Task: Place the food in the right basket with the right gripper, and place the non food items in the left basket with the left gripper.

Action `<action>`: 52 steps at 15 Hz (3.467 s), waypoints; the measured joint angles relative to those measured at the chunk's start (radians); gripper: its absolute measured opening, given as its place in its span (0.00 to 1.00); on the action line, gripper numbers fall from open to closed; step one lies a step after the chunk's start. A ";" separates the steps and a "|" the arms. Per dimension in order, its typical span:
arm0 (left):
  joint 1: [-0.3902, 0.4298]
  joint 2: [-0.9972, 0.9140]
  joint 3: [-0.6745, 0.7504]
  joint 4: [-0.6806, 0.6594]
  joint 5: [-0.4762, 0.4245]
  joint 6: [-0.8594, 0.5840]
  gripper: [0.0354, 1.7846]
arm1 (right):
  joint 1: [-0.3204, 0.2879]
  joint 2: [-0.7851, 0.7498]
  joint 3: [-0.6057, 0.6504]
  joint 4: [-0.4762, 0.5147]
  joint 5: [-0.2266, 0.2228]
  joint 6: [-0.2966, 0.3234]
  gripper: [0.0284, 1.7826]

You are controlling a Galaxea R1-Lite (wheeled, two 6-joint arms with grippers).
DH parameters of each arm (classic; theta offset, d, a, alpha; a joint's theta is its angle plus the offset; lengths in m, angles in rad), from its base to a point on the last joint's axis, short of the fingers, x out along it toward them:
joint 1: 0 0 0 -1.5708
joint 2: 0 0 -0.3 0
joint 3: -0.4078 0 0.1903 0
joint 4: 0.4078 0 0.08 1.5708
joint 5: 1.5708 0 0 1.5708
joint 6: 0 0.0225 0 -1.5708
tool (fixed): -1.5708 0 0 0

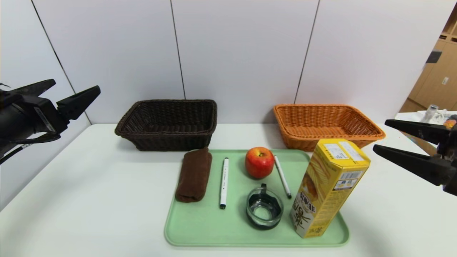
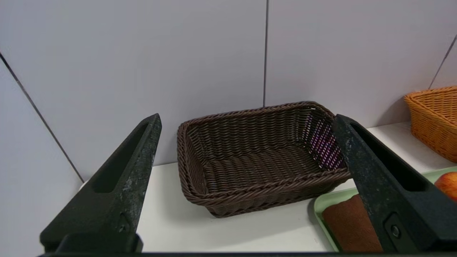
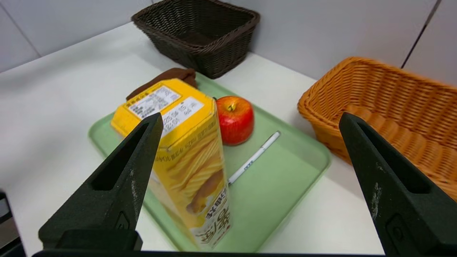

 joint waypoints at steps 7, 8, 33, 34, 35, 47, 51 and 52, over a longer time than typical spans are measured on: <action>0.000 0.035 -0.003 -0.001 -0.003 -0.003 0.94 | -0.084 0.056 0.094 -0.001 0.211 -0.029 0.95; 0.000 0.037 -0.003 -0.001 -0.003 -0.003 0.94 | -0.076 0.073 0.104 -0.001 0.211 -0.045 0.95; 0.000 0.038 0.008 0.000 -0.006 0.006 0.94 | 0.196 0.494 -0.017 -0.018 0.202 -0.271 0.95; 0.000 0.038 0.009 0.000 -0.005 0.006 0.94 | 0.198 0.502 -0.019 -0.028 0.202 -0.271 0.95; 0.000 0.038 0.010 0.000 -0.005 0.006 0.94 | 0.200 0.509 -0.019 -0.035 0.203 -0.272 0.95; 0.000 0.038 0.021 0.000 -0.004 0.006 0.94 | 0.211 0.514 -0.003 -0.076 0.210 -0.257 0.45; 0.000 0.038 0.024 0.000 -0.004 0.006 0.94 | 0.213 0.491 0.000 -0.074 0.210 -0.254 0.45; 0.000 0.038 0.025 0.000 -0.004 0.003 0.94 | 0.216 0.473 -0.003 -0.071 0.209 -0.244 0.45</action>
